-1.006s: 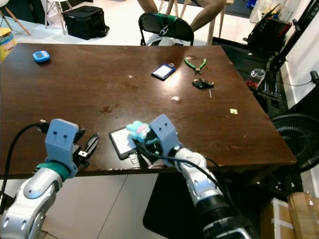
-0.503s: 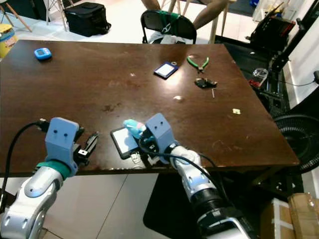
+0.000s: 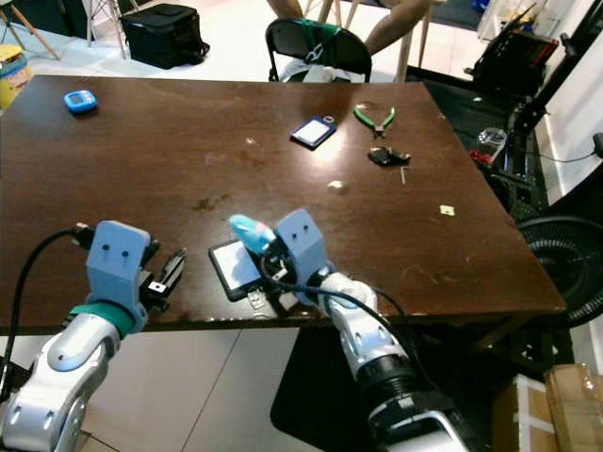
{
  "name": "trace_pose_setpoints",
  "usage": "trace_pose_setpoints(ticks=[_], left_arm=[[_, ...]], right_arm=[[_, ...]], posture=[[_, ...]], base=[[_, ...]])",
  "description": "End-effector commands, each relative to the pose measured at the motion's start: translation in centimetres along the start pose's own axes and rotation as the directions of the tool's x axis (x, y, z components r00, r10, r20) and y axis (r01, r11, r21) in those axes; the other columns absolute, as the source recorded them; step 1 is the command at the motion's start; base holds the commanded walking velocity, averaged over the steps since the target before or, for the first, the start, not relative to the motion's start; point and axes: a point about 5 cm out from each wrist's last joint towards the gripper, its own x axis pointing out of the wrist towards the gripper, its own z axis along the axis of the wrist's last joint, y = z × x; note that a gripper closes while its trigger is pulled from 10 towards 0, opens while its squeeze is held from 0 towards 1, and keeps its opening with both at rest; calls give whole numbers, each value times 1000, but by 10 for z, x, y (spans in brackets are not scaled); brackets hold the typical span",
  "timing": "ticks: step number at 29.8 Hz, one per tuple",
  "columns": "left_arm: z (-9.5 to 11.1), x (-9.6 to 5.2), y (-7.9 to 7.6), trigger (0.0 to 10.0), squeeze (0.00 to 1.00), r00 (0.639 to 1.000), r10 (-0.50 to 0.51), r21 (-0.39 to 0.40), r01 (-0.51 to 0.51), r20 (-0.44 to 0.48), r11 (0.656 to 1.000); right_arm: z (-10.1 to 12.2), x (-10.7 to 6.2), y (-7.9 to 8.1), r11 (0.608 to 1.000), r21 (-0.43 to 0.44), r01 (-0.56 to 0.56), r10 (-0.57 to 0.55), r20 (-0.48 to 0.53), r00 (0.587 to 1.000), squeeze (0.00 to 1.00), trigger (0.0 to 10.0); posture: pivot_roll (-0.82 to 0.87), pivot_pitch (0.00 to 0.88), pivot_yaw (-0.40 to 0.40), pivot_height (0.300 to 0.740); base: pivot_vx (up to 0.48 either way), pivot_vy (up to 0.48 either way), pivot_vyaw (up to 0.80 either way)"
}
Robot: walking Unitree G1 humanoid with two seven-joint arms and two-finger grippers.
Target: Hang keys on a hook
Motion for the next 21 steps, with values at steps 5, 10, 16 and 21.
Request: trace_pose_setpoints(ticks=[5,10,16,21], left_arm=[[-4,0,3,10000,0,1000,23,-6,-23,-1,1000],[1,-2,11,10000,0,996,79,-37,-77,50,996],[0,-1,14,10000,0,992,117,-31,-115,48,993],[-2,1,15,10000,0,991,125,-30,-124,37,992]], right_arm=[[27,-6,1,997,70,22,-33,166,986,0,0],[57,-26,1,979,172,106,-165,375,912,0,10000],[51,-37,-2,960,187,211,-270,393,879,0,10000],[43,-41,-6,946,180,269,-319,377,870,0,10000]], posture=[[3,87,51,740],[-11,85,56,740],[-27,79,62,740],[-29,74,64,740]], base=[[0,0,0],[0,0,0],[0,0,0],[-53,0,0]])
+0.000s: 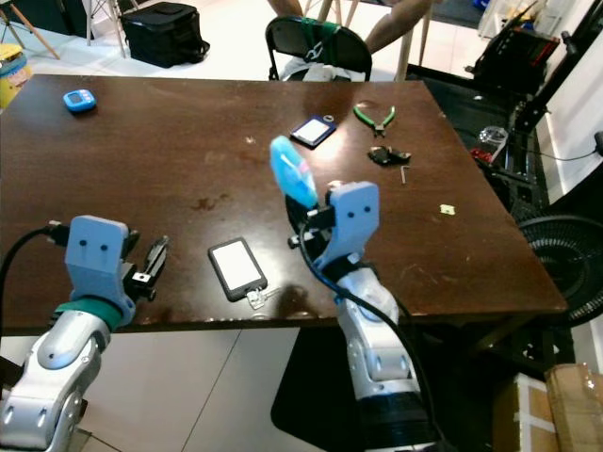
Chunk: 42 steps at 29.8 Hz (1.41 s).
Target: Hang keys on a hook
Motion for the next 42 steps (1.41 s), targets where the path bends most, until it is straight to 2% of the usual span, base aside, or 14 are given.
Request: trace_pose_setpoints(ticks=[1,22,42], left_arm=[[-5,1,2,10000,0,1000,15,7,-15,-17,1000],[-7,2,2,10000,0,999,30,13,-30,-14,999],[-8,2,3,10000,0,999,31,15,-31,-13,999]], right_arm=[[-4,-3,-3,1000,-8,23,-23,-13,1000,0,10000],[-2,-1,4,1000,-18,13,-13,-33,999,0,10000],[-2,1,12,997,-60,-50,47,-46,998,0,10000]], posture=[[-29,74,64,740],[-22,70,59,740],[-20,70,60,740]], base=[[-266,0,0],[-363,0,0],[-379,0,0]])
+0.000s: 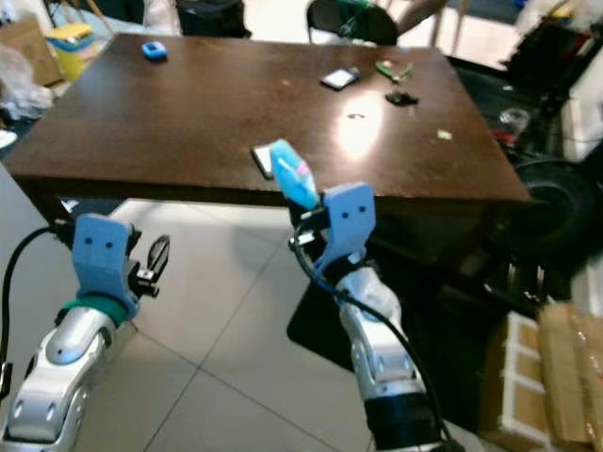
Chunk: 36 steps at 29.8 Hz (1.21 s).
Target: Hang keys on a hook
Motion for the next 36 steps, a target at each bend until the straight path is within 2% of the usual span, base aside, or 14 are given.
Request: trace_pose_setpoints(ticks=[1,6,8,11,12,13,14,15,20,36], left_arm=[[-7,-3,2,10000,0,1000,10,-1,-10,-23,1000],[4,-1,0,10000,0,1000,6,-18,-6,17,1000],[4,-1,0,10000,0,1000,6,-18,-6,17,1000],[30,3,-4,10000,0,996,2,-52,2,91,999],[30,3,-4,10000,0,996,2,-52,2,91,999],[45,6,-5,10000,0,992,3,-59,5,125,998],[45,6,-5,10000,0,992,3,-59,5,125,998],[53,8,-5,10000,0,989,-4,-53,12,148,998],[60,8,-8,10000,0,987,-25,-42,32,160,999],[63,6,-9,10000,0,986,-42,-21,46,164,999]], right_arm=[[2,1,5,1000,-13,-24,24,4,1000,0,10000],[21,8,8,999,-9,-33,34,74,997,0,10000],[21,8,8,999,-9,-33,34,74,997,0,10000],[47,15,10,999,-5,-40,40,161,986,0,10000],[47,15,10,999,-5,-40,40,161,986,0,10000],[58,19,10,999,-4,-39,39,199,979,0,10000],[58,19,10,999,-4,-39,39,199,979,0,10000],[62,21,11,999,-3,-39,39,217,976,0,10000],[64,22,12,999,-3,-42,41,224,974,0,10000],[58,20,13,999,7,-43,41,191,981,0,10000]], posture=[[-19,69,61,740],[-22,68,64,740],[-22,68,64,740],[-21,65,67,740],[-21,65,67,740],[-21,65,67,740],[-21,65,67,740],[-20,62,69,740],[-17,61,71,740],[-16,58,73,740]], base=[[-304,0,519],[-61,0,743],[0,0,794],[0,0,796],[0,0,794],[0,0,794],[0,0,794],[0,0,794],[0,0,794],[0,0,794]])
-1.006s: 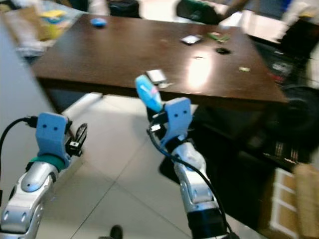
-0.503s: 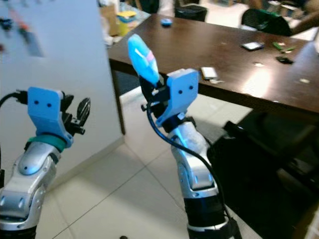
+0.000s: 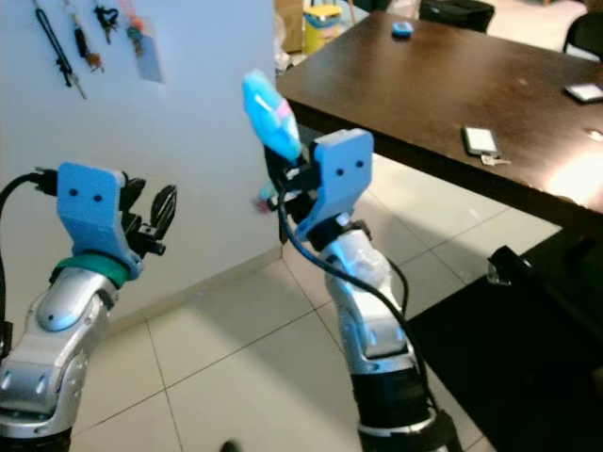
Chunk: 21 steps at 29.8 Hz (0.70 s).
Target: Hang keys on a hook
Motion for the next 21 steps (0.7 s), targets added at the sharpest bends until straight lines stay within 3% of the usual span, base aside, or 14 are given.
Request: trace_pose_setpoints(ticks=[1,4,21], left_arm=[[-2,-3,2,10000,0,1000,8,2,-8,-13,1000],[-2,-3,2,10000,0,1000,6,6,-6,-6,1000],[2,1,-1,10000,0,1000,-1,-2,1,14,1000]], right_arm=[[-2,0,6,1000,13,-22,22,-5,1000,0,10000],[-2,0,6,1000,14,-22,22,-5,1000,0,10000],[3,0,-3,999,2,35,-35,33,999,0,10000]], posture=[[-17,56,73,740],[-17,56,73,740],[-29,45,77,740]], base=[[0,0,794],[178,0,794],[461,0,0]])
